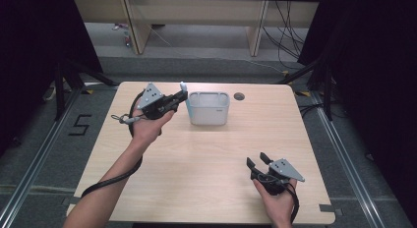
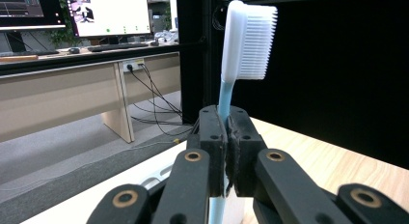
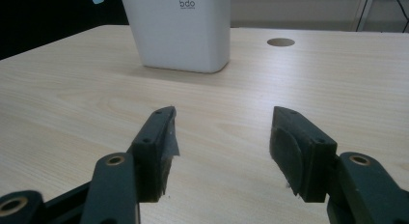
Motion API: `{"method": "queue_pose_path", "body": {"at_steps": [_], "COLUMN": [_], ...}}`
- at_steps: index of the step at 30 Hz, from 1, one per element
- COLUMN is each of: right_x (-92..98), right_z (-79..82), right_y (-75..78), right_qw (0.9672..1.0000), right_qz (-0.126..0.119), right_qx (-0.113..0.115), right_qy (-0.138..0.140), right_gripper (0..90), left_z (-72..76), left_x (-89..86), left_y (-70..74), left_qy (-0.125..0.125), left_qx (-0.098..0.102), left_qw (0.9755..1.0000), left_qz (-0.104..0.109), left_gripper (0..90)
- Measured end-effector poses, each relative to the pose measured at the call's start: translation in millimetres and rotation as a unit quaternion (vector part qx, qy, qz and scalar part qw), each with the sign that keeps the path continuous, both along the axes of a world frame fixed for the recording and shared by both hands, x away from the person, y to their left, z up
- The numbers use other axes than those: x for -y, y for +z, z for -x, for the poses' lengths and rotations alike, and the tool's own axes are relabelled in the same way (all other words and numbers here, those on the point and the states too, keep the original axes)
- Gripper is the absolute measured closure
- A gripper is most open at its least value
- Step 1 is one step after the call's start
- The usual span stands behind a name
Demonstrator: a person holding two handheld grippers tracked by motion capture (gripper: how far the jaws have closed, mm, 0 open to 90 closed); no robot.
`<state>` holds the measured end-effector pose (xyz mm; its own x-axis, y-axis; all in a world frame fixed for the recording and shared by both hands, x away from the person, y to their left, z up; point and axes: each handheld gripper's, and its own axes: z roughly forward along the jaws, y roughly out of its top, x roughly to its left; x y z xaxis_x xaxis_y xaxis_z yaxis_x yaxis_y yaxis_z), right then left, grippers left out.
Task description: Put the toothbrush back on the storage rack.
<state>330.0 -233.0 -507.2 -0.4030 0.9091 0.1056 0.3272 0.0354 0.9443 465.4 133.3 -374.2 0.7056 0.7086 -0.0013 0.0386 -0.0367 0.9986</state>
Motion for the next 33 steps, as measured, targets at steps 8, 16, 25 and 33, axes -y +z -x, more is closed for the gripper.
{"method": "queue_pose_path", "body": {"at_steps": [8, 16, 25, 33], "right_x": [-0.6, 2.3, 1.6, 5.8], "right_z": [-0.4, -1.0, 2.0, -1.4], "right_y": [0.9, 0.4, 1.2, 0.7], "right_qw": [1.0000, 0.9999, 0.9999, 0.9999], "right_qz": [-0.003, 0.012, 0.003, 0.010], "right_qx": [-0.002, 0.005, -0.015, 0.011], "right_qy": [0.001, 0.000, -0.007, -0.007], "right_gripper": [43.0, 42.9, 42.8, 42.6], "left_z": [-7.2, -14.9, -21.9, -26.6], "left_x": [2.6, 4.3, 6.4, 8.7], "left_y": [5.5, 11.6, 10.9, 20.5], "left_qy": [0.002, 0.006, 0.010, 0.011], "left_qx": [0.004, 0.006, 0.000, 0.005], "left_qw": [1.0000, 1.0000, 0.9999, 0.9999], "left_qz": [-0.002, -0.004, -0.004, -0.002], "left_gripper": [85.9, 85.9, 85.9, 85.9]}}
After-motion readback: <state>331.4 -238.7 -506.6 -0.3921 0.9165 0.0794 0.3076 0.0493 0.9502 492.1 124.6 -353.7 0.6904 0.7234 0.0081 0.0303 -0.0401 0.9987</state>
